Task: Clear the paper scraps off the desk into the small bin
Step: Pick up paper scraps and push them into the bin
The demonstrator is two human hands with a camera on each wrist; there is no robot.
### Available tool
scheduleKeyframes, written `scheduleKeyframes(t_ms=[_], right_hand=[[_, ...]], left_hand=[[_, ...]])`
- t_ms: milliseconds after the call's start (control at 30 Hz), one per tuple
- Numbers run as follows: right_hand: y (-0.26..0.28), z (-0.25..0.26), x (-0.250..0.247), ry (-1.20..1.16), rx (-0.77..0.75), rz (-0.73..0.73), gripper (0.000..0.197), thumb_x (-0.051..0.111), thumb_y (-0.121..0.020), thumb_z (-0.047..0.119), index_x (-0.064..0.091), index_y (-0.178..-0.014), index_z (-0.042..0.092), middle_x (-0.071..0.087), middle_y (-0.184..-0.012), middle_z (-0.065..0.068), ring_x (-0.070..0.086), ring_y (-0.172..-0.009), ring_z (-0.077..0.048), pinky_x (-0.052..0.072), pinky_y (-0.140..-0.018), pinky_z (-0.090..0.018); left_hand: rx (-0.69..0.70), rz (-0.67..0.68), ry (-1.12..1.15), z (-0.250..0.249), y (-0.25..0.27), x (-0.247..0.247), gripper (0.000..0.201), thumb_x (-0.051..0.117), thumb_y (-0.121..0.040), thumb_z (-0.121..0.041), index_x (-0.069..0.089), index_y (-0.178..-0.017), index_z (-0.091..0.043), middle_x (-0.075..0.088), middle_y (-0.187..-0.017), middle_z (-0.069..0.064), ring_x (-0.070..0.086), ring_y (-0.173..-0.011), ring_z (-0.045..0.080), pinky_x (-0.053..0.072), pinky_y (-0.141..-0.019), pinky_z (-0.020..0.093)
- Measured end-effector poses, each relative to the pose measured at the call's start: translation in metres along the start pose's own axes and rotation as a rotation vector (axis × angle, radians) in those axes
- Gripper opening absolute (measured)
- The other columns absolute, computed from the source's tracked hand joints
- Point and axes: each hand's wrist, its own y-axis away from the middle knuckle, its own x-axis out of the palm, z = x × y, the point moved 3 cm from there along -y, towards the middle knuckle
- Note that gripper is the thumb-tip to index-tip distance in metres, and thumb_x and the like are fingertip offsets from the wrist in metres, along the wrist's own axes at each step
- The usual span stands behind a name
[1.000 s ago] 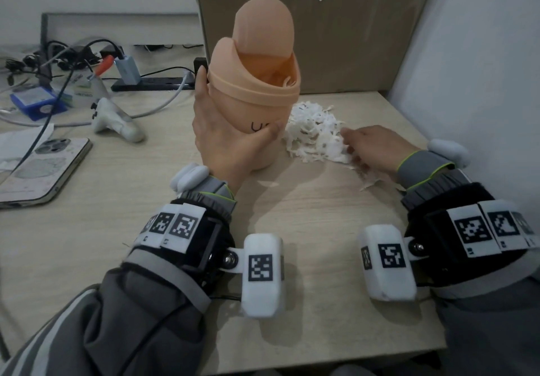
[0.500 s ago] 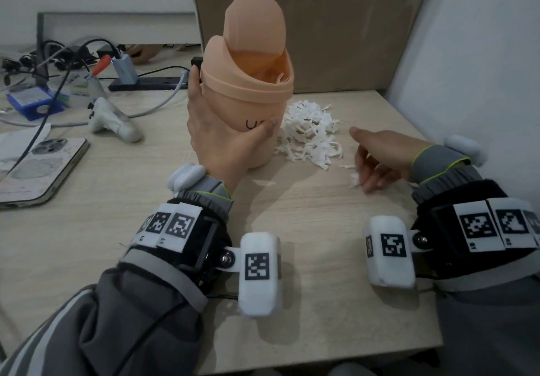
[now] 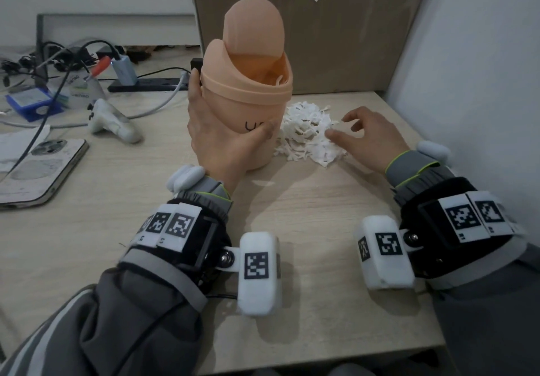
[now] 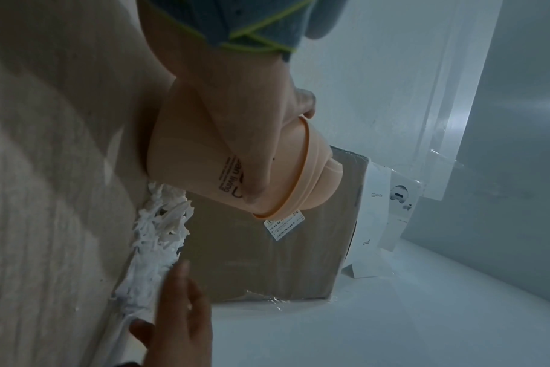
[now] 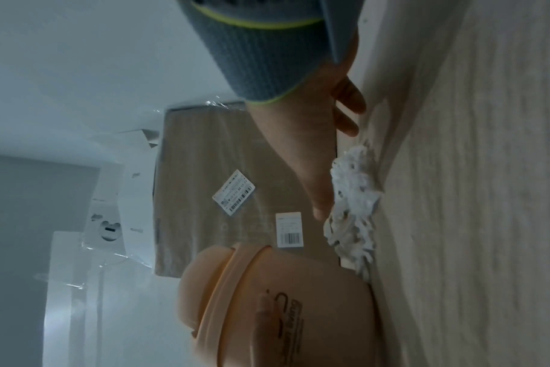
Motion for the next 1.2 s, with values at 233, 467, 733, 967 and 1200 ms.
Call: scheduleKeyframes(t_ms=[233,467,733,967,1200], right_hand=[[0.0,0.011,0.03,0.216,-0.17,0.209,0.06,0.069,-0.08,0.041,0.047,-0.132,0.021,0.051,-0.126,-0.013,0.049,-0.116,-0.029,0.036,-0.097,-0.031],[-0.001,0.017,0.021,0.134,-0.202,0.071,0.018,0.063,-0.083,0.013,0.072,-0.098,0.008,0.069,-0.105,-0.012,0.059,-0.102,-0.027,0.032,-0.074,-0.021],[0.001,0.016,0.013,-0.288,-0.04,-0.117,0.029,0.043,-0.083,-0.008,0.065,-0.082,0.011,0.062,-0.065,-0.005,0.064,-0.047,-0.002,0.055,-0.052,-0.02],[0.0,0.013,0.013,-0.533,0.121,-0.121,0.039,0.038,-0.083,-0.006,0.067,-0.067,0.012,0.069,-0.08,-0.012,0.07,-0.066,-0.025,0.059,-0.078,-0.042],[0.002,0.014,0.012,-0.264,0.122,-0.094,0.033,0.072,-0.077,0.038,0.066,-0.091,0.009,0.06,-0.093,0.0,0.055,-0.088,-0.015,0.037,-0.072,-0.024]], left_hand=[[0.006,0.007,0.004,0.001,0.0,0.001,0.137,0.077,-0.047,-0.061,0.014,-0.162,-0.022,0.037,-0.161,0.001,0.039,-0.146,0.026,0.034,-0.121,0.048],[0.003,0.02,-0.007,0.002,0.001,0.002,0.136,0.077,-0.048,-0.06,0.013,-0.162,-0.022,0.036,-0.162,0.001,0.038,-0.147,0.026,0.033,-0.122,0.051],[0.008,0.021,-0.009,0.003,0.0,0.003,0.134,0.08,-0.05,-0.055,0.013,-0.162,-0.023,0.036,-0.162,-0.001,0.039,-0.147,0.026,0.033,-0.122,0.052],[0.005,0.019,-0.013,0.004,-0.001,0.003,0.134,0.082,-0.051,-0.052,0.014,-0.162,-0.023,0.036,-0.162,-0.002,0.039,-0.147,0.025,0.033,-0.122,0.05],[0.016,0.023,-0.009,0.002,0.0,0.003,0.136,0.077,-0.047,-0.06,0.015,-0.162,-0.023,0.036,-0.162,-0.001,0.038,-0.147,0.025,0.033,-0.122,0.05]])
